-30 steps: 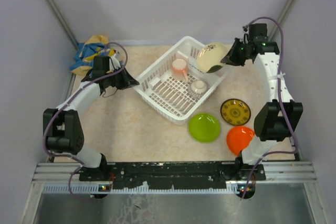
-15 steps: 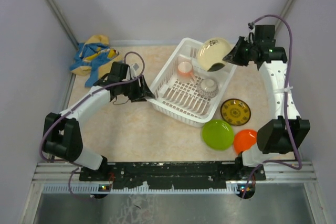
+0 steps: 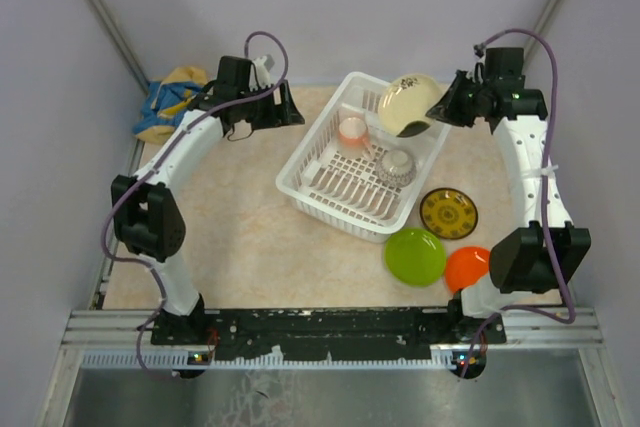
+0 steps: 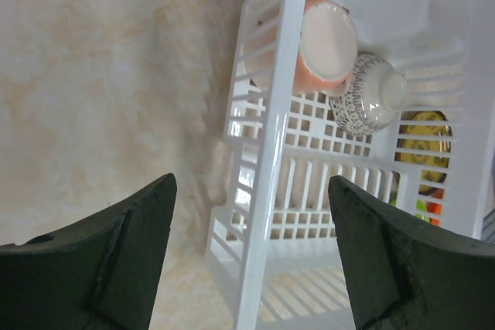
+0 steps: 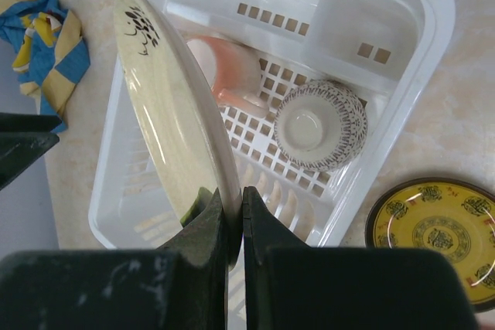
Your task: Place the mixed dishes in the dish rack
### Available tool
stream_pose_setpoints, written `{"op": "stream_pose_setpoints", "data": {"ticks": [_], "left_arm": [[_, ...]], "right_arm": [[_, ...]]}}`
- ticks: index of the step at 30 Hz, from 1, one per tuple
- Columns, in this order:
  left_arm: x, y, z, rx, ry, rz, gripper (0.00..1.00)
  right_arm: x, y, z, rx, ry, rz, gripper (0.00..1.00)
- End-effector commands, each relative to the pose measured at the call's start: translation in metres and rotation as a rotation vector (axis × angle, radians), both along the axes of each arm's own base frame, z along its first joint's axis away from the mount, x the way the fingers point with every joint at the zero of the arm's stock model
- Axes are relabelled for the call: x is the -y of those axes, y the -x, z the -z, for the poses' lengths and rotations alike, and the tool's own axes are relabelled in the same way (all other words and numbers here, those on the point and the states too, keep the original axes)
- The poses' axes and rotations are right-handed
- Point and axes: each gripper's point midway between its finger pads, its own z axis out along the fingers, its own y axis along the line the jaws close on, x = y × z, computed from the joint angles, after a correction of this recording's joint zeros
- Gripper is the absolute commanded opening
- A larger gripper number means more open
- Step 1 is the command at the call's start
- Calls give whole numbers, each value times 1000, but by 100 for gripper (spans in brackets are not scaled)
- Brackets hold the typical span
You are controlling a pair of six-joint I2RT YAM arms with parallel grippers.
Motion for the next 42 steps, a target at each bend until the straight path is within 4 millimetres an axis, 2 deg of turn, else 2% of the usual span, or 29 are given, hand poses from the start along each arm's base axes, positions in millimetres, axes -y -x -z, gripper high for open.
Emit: {"op": "stream_pose_setpoints", "data": {"ticks": [1, 5, 8, 17, 21, 29, 35, 37, 42], "left_arm": [[12, -26, 10, 53, -43, 93, 85], [32, -47, 1, 157, -66, 150, 85], [47, -58, 3, 202, -89, 182, 86], [85, -70, 20, 260, -160, 253, 86], [88, -82, 28, 270, -220, 225, 80], [78, -103, 48, 272, -313, 147, 70], [84, -107, 61, 254, -307, 151, 59], [86, -106, 66, 245, -305, 154, 52], [88, -107, 72, 227, -294, 140, 25]], "right_arm": [[4, 2, -50, 131, 21, 24, 0], [8, 0, -49, 126, 38, 39, 0], [9, -1, -49, 120, 44, 41, 0], [17, -2, -48, 109, 73, 57, 0], [18, -2, -49, 111, 76, 60, 0], [18, 0, -50, 107, 77, 64, 0], [19, 1, -48, 98, 80, 65, 0], [19, 1, -47, 94, 81, 65, 0], [19, 1, -44, 86, 82, 67, 0]]}}
